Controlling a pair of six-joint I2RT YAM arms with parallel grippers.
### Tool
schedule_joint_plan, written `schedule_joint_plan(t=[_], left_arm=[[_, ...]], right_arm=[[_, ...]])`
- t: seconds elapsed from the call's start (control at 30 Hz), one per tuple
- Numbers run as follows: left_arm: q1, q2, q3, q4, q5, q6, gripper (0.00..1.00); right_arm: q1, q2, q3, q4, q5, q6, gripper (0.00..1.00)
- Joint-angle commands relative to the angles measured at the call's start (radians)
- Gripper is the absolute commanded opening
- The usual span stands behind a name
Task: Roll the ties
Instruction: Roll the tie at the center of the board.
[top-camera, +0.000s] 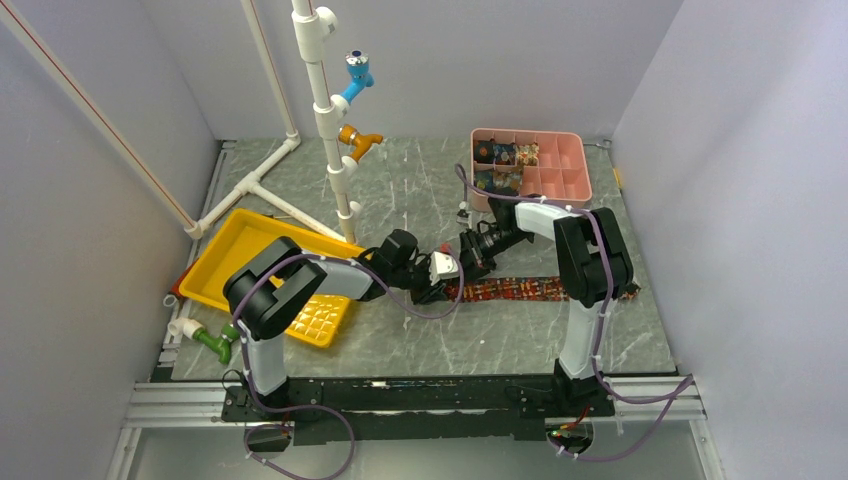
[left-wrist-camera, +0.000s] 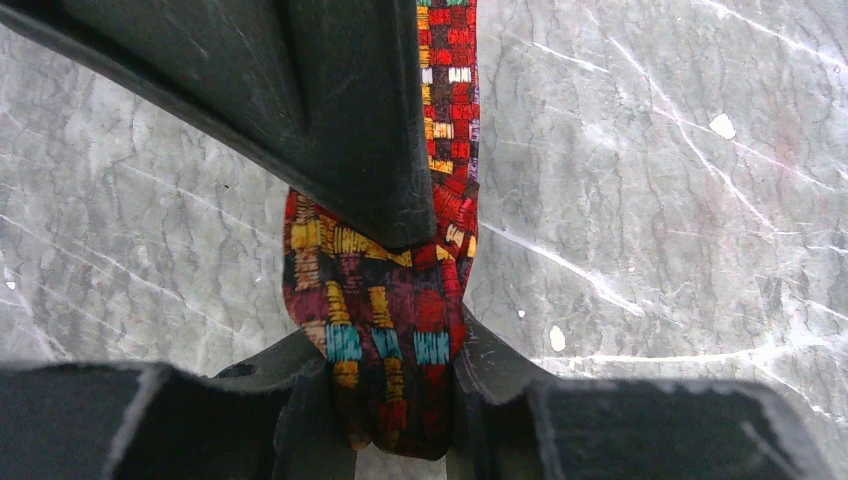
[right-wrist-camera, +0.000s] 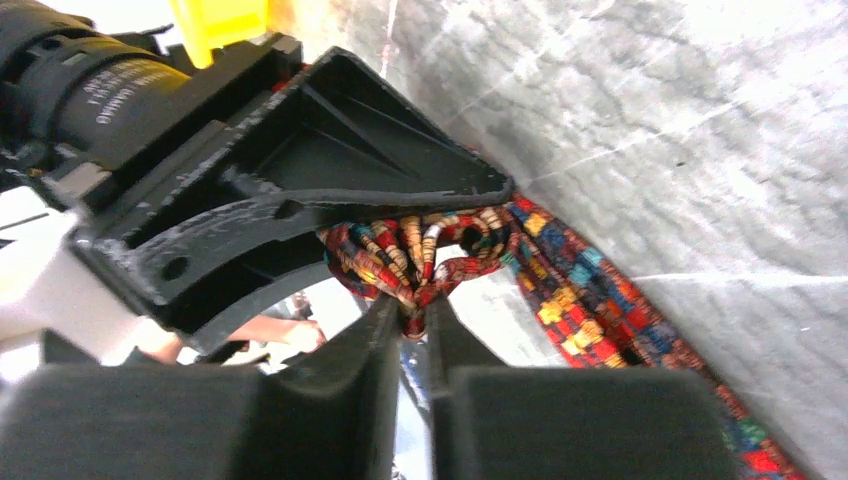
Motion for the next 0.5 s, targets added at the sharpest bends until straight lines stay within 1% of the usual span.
schedule_joint_plan(t=[0.0,0.13,0.23,0.37,0.47], left_arm=[[-0.014,0.079,-0.026,-0.187,-0.057,0.023,0.35],[-0.002,0.072,-0.025,-0.159,-0.014,0.025,0.47],[0.017,0.055,-0.029,-0.120,0.030,0.020,0.59],[0.038,0.002,-0.067,-0.022,0.103,0.010,0.70],[0.055,-0.028,-0.108,0.091,0.124,-0.011,0.76]], right_arm=[[0.003,0.049,0.030,-0.017,0.104,-0.054,0.01],[0.004,0.070,0.005,0.015,0.225,-0.080,0.00],[0.001,0.090,-0.008,0.038,0.309,-0.083,0.00],[-0.001,0.105,-0.022,0.060,0.372,-0.076,0.00],[-0.001,0.122,-0.017,0.050,0.395,-0.083,0.00]])
